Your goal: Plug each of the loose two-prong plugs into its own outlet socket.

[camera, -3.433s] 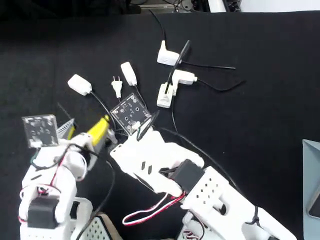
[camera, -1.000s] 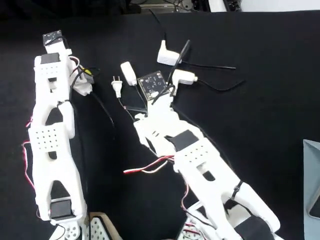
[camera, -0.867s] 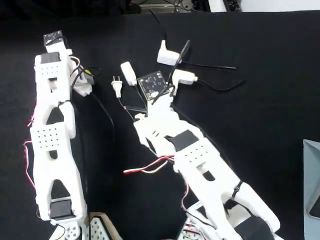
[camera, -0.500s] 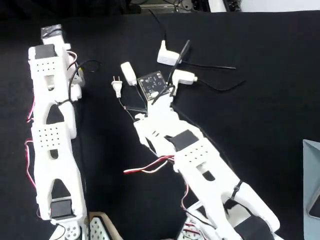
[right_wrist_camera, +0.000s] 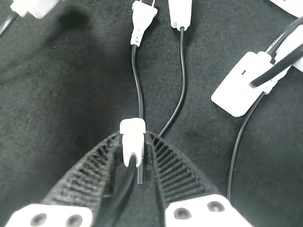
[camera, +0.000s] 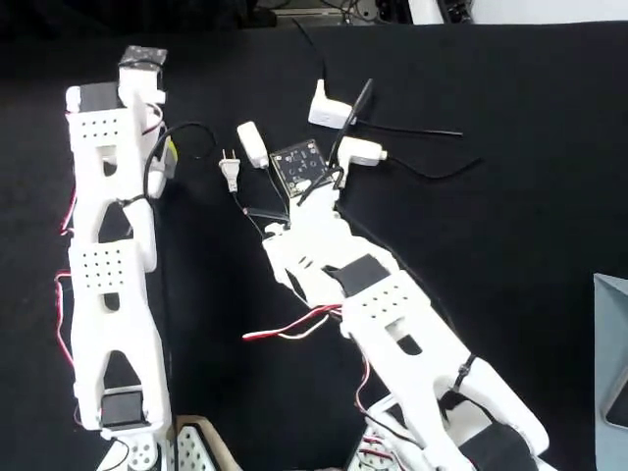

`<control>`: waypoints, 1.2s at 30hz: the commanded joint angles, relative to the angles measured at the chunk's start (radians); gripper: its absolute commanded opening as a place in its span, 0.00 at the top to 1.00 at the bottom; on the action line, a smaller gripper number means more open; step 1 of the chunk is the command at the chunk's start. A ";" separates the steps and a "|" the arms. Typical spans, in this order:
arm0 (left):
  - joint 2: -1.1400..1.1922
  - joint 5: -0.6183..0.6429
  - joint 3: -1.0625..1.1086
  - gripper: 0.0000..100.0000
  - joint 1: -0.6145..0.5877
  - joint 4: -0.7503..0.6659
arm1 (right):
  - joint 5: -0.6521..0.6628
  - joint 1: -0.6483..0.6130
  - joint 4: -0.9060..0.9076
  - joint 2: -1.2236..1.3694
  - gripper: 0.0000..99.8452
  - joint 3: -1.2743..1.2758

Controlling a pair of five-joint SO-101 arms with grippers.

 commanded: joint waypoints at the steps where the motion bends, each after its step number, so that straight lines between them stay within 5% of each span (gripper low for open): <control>1: -0.239 -0.051 0.079 0.97 0.018 0.014 | -0.003 0.014 -0.018 0.002 0.99 -0.008; 16: -1.169 -0.129 1.018 0.97 0.182 0.008 | -0.003 0.015 -0.018 0.004 0.99 -0.008; 28: -1.665 -0.173 1.569 0.97 0.193 -0.078 | -0.009 0.086 -0.064 0.004 0.99 -0.016; 36: -1.966 -0.209 1.750 0.72 0.165 -0.147 | -0.009 0.086 -0.064 0.004 0.99 -0.016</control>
